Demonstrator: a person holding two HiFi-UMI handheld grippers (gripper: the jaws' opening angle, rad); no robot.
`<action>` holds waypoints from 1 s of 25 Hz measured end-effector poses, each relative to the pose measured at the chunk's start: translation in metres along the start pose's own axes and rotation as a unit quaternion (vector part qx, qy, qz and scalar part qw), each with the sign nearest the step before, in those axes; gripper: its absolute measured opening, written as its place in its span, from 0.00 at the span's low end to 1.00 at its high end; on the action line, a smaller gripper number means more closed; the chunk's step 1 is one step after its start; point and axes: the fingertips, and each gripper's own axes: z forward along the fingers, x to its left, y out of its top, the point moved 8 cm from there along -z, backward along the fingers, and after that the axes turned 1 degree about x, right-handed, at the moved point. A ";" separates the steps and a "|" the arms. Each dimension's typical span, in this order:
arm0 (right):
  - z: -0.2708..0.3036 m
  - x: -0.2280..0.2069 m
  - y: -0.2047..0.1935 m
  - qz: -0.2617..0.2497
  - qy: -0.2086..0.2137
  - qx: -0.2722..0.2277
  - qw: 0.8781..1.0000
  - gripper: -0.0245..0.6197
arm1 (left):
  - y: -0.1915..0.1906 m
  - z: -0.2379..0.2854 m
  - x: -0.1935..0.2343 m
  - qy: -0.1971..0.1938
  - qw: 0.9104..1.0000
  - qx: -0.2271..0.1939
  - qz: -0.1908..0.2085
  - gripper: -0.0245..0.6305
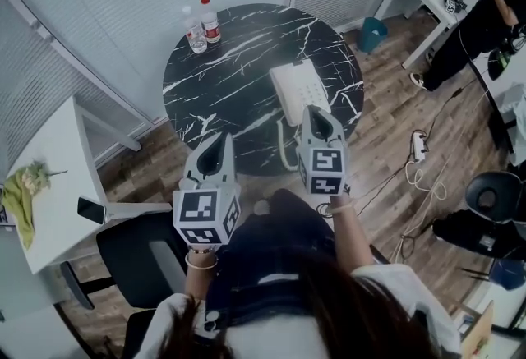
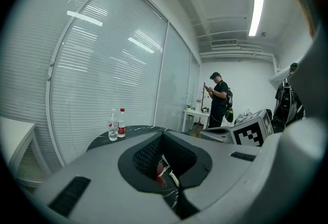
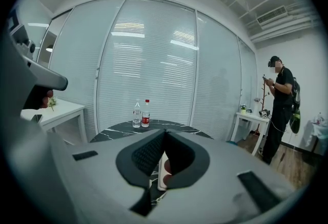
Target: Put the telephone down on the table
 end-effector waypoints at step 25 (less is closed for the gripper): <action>0.055 -0.016 -0.005 -0.003 0.029 0.040 0.999 0.09 | 0.017 0.054 0.004 0.007 1.000 0.028 0.000 0.04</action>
